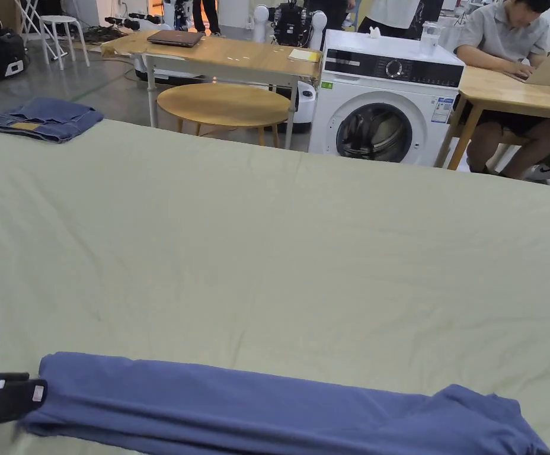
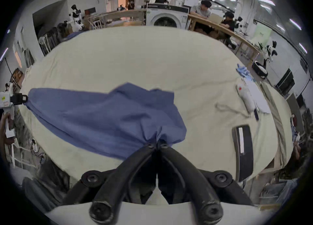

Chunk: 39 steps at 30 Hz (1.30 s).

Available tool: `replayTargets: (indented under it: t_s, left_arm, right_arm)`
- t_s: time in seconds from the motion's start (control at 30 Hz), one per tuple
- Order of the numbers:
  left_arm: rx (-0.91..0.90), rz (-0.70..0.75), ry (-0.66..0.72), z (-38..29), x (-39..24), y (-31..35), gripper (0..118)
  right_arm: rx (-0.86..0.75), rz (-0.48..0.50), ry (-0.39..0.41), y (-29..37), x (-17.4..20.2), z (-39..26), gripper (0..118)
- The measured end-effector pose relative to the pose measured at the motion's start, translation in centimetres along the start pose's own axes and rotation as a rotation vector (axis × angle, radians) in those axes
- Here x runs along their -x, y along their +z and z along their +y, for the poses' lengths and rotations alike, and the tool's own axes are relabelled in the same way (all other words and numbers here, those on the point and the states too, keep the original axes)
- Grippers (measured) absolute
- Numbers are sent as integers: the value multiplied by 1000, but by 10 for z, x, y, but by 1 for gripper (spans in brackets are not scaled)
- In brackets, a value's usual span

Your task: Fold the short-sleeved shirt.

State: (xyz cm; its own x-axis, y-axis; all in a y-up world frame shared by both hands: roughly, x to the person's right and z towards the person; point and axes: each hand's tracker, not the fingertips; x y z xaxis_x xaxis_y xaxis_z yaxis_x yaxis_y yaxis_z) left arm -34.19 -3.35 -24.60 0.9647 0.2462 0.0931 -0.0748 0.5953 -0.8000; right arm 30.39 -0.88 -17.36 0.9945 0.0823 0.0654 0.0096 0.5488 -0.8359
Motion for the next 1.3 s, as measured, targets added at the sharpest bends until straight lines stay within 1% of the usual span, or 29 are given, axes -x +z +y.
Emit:
replayTargets:
  t_s: [0.1, 0.23, 0.4, 0.43, 0.47, 0.5, 0.53, 0.57, 0.6, 0.67, 0.77, 0.83, 0.87, 0.93, 0.97, 1.07, 1.13, 1.17, 1.2, 1.23, 1.3]
  left_arm:
    - [43, 33, -36, -9, -1, -12, 0]
    - [36, 40, -37, -6, -1, -18, 0]
    - [39, 62, -43, -7, -4, -24, 0]
    - [38, 68, -35, -4, -5, -22, 2]
    - [37, 66, -25, -2, -7, -19, 15]
    - [28, 68, -18, 2, -10, -16, 29]
    - [13, 64, -21, 4, -14, -13, 42]
    - [-8, 81, -35, 7, -20, -9, 50]
    - [-44, 103, -66, 10, -26, -5, 50]
    - [-99, 98, -91, 16, -37, 2, 50]
    - [-211, 68, -122, 25, -55, 11, 50]
    - [-288, 78, -148, 30, -70, 15, 50]
    - [-331, 80, -162, 32, -77, 17, 50]
    - [-415, 94, -177, 37, -91, 18, 50]
    - [-464, 97, -187, 38, -98, 20, 50]
    - [-585, 142, -228, 45, -122, 23, 50]
    - [-668, 164, -251, 47, -136, 29, 50]
    - [-703, 173, -250, 50, -136, 25, 50]
    - [-741, 182, -248, 51, -141, 26, 48]
    - [-763, 178, -254, 52, -144, 28, 43]
    - [-786, 184, -260, 54, -151, 29, 19]
  right_arm:
    - [30, -5, -7, -16, 2, -10, 0]
    - [81, -11, -2, -34, 9, -17, 0]
    - [67, -27, 11, -42, 12, -16, 0]
    - [60, -23, 18, -40, 12, -14, 2]
    - [60, -18, 25, -38, 12, -12, 11]
    - [60, -18, 27, -35, 12, -8, 28]
    - [50, -32, 33, -29, 14, -6, 49]
    - [19, -75, 38, -22, 15, -3, 65]
    - [-14, -101, 46, -13, 18, 0, 65]
    - [-61, -141, 59, 1, 23, 9, 65]
    - [-181, -187, 35, 17, 33, 21, 65]
    - [-291, -202, -5, 24, 42, 29, 65]
    - [-335, -194, -23, 25, 48, 33, 65]
    - [-488, -101, -59, 27, 60, 40, 65]
    - [-541, -81, -78, 27, 69, 43, 65]
    - [-684, -73, -95, 29, 101, 53, 65]
    - [-766, -97, -100, 29, 124, 62, 64]
    - [-788, -127, -99, 29, 134, 64, 61]
    - [-823, -124, -101, 29, 142, 66, 57]
    - [-842, -130, -105, 28, 149, 69, 52]
    - [-858, -124, -118, 28, 159, 72, 22]
